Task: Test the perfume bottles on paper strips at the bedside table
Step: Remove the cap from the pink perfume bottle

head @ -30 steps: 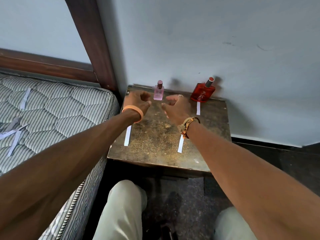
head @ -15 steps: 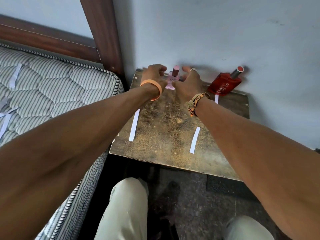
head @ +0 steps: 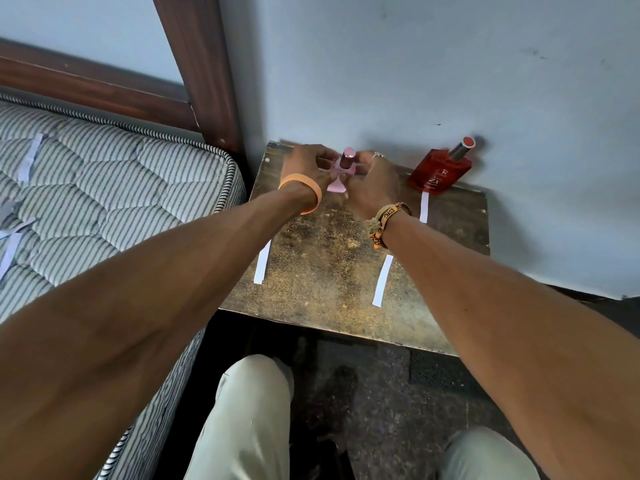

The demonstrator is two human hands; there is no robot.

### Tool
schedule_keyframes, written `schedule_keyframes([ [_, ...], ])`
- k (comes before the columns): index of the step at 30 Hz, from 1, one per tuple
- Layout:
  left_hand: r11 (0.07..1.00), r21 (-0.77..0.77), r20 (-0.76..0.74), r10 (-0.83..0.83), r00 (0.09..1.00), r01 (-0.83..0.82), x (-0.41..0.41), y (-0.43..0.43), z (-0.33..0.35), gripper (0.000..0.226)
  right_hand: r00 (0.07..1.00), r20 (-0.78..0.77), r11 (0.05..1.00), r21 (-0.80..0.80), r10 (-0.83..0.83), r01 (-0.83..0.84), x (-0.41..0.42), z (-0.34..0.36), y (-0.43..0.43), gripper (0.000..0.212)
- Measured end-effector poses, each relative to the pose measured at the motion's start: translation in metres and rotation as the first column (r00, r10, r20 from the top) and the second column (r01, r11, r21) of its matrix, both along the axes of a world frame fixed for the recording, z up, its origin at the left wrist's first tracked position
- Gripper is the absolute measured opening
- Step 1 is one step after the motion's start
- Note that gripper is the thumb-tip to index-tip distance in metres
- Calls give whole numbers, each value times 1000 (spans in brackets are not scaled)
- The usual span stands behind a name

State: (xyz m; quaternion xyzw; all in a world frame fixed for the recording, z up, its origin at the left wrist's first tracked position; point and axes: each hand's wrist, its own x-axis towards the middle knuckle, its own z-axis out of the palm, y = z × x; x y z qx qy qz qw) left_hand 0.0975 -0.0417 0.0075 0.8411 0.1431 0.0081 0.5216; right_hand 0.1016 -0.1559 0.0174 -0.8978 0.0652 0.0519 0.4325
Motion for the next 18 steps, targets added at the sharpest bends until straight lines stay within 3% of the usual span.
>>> schedule_keyframes([
  [18,973,66,35,-224,974,221,-85,-102,76,21,999,-2,993,110,-38,38,-96,69,-116,21],
])
